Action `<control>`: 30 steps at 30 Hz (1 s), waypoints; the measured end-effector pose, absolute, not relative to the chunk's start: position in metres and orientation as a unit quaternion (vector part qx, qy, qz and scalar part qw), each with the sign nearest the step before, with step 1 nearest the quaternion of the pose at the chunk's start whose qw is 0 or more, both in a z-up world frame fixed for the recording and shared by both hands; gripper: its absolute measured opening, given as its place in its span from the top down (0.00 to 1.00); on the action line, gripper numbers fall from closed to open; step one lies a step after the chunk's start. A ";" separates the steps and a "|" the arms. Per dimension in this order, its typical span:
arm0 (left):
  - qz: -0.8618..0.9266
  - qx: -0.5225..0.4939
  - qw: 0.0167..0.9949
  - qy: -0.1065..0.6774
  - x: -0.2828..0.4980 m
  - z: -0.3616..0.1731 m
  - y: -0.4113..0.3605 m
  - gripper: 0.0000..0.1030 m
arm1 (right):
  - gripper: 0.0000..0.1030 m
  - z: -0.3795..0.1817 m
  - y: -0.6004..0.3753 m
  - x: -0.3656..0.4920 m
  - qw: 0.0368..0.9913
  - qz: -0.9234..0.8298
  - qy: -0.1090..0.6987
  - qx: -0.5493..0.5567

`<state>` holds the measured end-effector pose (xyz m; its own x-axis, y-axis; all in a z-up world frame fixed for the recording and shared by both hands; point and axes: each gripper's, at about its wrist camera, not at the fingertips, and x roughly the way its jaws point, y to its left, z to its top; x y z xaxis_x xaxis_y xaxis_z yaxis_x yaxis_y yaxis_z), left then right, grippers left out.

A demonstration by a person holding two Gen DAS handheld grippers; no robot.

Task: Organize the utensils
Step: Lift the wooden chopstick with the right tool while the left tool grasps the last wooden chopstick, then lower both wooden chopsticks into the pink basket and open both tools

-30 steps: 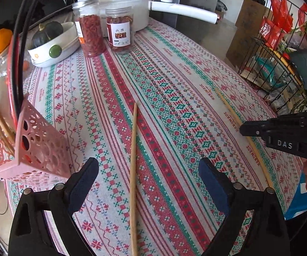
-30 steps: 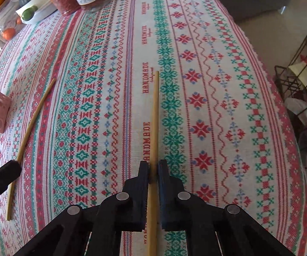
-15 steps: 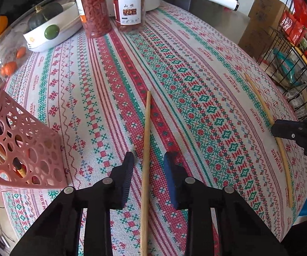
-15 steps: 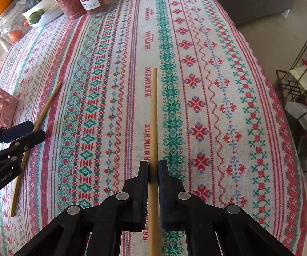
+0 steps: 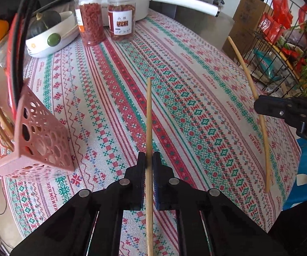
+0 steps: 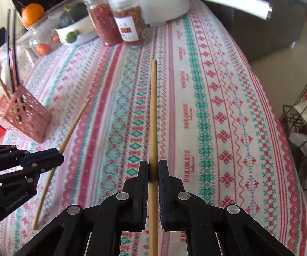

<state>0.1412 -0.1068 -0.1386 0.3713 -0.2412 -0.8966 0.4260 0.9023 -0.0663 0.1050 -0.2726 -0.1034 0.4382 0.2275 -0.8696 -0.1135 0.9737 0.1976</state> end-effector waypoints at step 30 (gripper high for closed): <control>-0.132 -0.005 0.960 0.247 0.077 0.054 0.020 0.94 | 0.95 0.031 -0.174 0.077 0.921 0.216 0.314 0.082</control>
